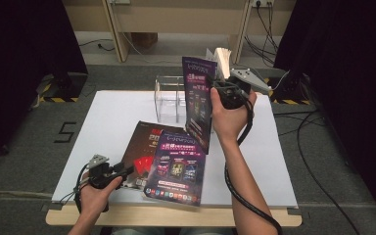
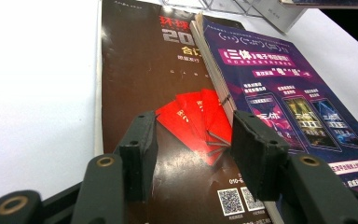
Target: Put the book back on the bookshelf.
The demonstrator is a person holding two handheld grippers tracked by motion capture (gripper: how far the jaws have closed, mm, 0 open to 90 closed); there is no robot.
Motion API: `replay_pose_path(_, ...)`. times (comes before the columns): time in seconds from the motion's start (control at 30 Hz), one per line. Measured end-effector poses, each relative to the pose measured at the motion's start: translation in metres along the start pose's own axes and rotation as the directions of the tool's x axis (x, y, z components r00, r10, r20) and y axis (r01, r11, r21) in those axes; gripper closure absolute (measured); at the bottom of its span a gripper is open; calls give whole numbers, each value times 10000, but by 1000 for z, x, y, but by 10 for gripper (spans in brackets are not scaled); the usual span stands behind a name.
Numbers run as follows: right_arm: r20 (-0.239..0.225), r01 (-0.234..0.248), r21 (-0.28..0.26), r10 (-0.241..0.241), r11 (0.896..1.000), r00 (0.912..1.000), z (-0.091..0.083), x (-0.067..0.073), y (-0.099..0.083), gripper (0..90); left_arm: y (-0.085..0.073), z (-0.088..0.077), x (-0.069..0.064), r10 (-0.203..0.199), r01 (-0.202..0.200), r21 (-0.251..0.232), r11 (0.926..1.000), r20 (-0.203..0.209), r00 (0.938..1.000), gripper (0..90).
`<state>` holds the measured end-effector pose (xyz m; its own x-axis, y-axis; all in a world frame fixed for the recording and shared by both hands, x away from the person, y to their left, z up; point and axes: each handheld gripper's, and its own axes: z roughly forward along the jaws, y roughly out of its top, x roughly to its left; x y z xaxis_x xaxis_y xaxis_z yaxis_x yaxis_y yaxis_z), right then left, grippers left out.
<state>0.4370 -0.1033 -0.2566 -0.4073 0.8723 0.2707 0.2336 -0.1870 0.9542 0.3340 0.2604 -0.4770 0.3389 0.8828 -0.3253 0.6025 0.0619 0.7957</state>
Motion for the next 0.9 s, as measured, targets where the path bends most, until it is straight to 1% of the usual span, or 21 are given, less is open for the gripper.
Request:
replay_pose_path(0.33, 82, 7, -92, -6, 10000, 10000, 10, 0, 6, 844, 0, 0, 1, -16, 16, -4, 10000, -7, 10000, 501)
replay_pose_path(0.43, 105, -63, -127, 64, 9999, 9999, 13, -1, 7, 844, 0, 0, 1, 4, -4, 5, 10000, -6, 10000, 501)
replay_pose_path(0.9, 238, -114, -173, 118, 9998, 9996, 28, -3, 8, 844, 0, 0, 2, -17, 17, 10, 10000, -15, 10000, 502)
